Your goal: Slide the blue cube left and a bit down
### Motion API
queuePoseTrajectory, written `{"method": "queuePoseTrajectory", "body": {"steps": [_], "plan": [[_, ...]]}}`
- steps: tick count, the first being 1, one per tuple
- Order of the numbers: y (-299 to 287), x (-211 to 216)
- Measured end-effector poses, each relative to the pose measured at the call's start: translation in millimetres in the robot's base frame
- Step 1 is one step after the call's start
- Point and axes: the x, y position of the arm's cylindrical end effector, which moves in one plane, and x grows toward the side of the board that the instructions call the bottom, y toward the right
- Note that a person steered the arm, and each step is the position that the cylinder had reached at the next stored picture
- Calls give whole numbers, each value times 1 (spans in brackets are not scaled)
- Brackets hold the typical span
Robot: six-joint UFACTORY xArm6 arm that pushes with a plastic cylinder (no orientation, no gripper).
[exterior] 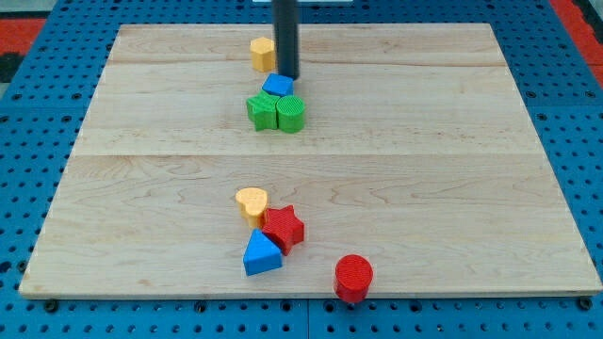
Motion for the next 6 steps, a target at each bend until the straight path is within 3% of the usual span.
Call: {"method": "queuePoseTrajectory", "body": {"steps": [2,4,5,6], "plan": [[17,34],[-85,23],[-94,2],[-154,5]]}}
